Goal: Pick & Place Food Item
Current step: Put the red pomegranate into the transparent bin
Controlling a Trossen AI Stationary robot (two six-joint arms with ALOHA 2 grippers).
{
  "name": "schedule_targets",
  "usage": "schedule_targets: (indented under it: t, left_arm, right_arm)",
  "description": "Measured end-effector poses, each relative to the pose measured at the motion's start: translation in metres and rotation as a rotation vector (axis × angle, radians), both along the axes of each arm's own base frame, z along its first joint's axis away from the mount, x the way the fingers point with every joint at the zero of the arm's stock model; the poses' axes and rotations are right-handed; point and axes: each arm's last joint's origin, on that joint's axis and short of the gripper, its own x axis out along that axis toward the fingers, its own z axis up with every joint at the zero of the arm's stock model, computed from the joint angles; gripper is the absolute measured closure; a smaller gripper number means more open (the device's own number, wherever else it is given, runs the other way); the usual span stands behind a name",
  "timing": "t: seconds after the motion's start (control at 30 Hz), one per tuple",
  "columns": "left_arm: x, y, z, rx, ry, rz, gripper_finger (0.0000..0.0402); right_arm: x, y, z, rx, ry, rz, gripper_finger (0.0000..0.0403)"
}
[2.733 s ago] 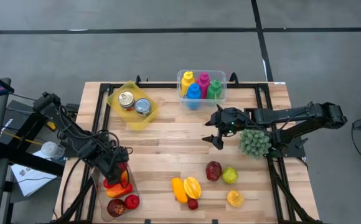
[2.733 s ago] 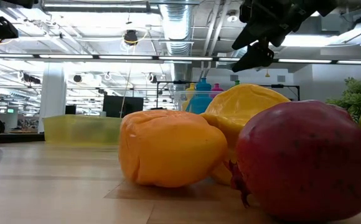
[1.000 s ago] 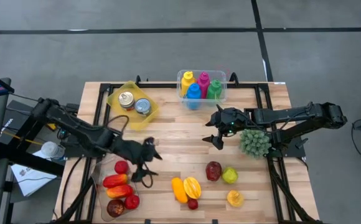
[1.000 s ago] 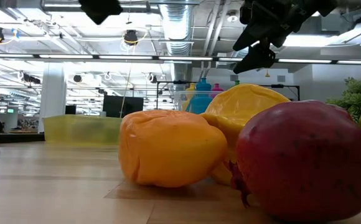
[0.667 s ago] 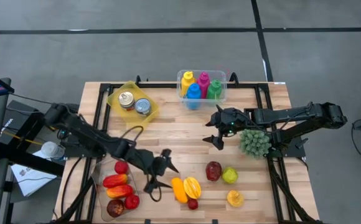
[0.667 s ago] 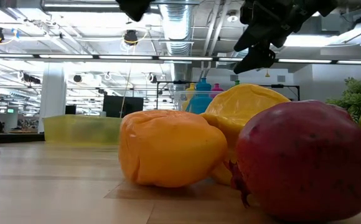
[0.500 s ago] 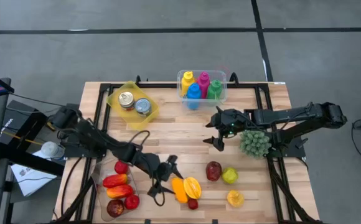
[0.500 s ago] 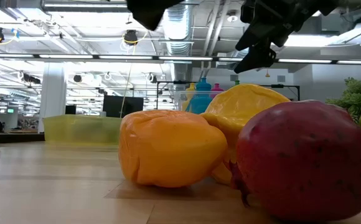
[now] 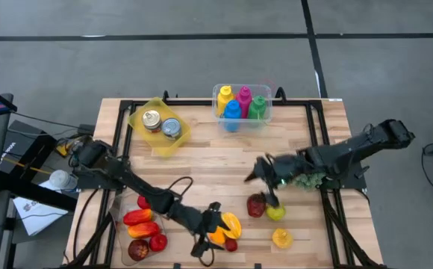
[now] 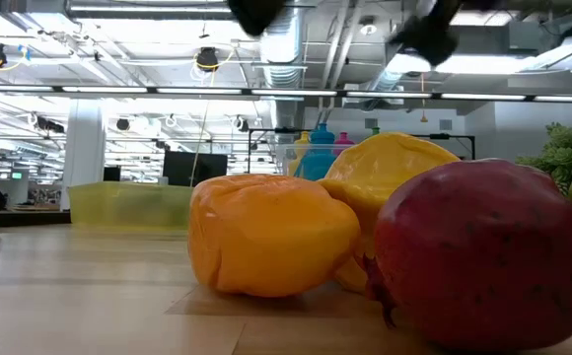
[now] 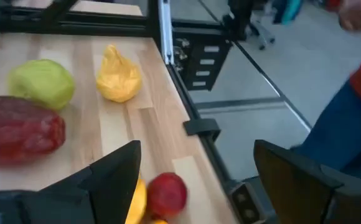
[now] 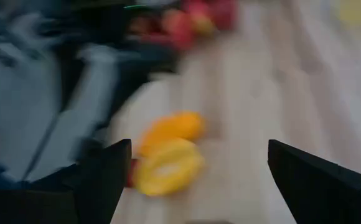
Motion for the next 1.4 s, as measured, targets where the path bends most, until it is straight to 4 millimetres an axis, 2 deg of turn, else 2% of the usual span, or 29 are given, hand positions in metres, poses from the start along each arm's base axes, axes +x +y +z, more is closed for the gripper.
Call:
schedule_targets:
  t: [0.07,0.13,0.23,0.33,0.47,0.63,0.8,0.93,1.23,1.4]
  left_arm:
    - [-0.012,-0.002,0.016,-0.024,0.012,0.054,0.0103]
    - [-0.027,-0.001,0.034,-0.022,0.022,0.112,0.0103]
    - [-0.048,0.005,0.06,-0.002,0.006,0.189,0.0103]
    - [-0.066,0.015,0.088,-0.003,-0.056,0.273,0.0103]
    - [-0.086,0.033,0.122,-0.045,-0.151,0.389,0.0103]
    - [-0.108,0.052,0.152,-0.108,-0.235,0.479,0.0103]
    - [-0.127,0.067,0.169,-0.126,-0.268,0.521,0.0103]
    - [-0.135,0.073,0.177,-0.15,-0.293,0.537,0.0103]
    - [-0.136,0.074,0.178,-0.156,-0.295,0.537,0.0103]
    - [-0.136,0.074,0.178,-0.156,-0.295,0.536,0.0103]
  right_arm:
    - [-0.002,0.023,0.004,-0.008,-0.074,0.028,0.005]
    - [-0.003,0.042,-0.001,-0.051,-0.097,0.022,0.0062]
    - [-0.002,0.065,-0.015,-0.087,-0.093,0.005,0.0076]
    - [0.004,0.084,-0.038,-0.106,-0.046,0.025,0.0083]
    - [0.022,0.111,-0.058,-0.173,0.011,0.076,0.0086]
    - [0.05,0.145,-0.069,-0.333,0.09,0.176,0.0086]
    - [0.072,0.172,-0.083,-0.476,0.199,0.261,0.0086]
    - [0.081,0.185,-0.097,-0.522,0.244,0.294,0.0086]
    - [0.087,0.19,-0.13,-0.527,0.288,0.271,0.0086]
    - [0.09,0.191,-0.148,-0.509,0.318,0.204,0.0088]
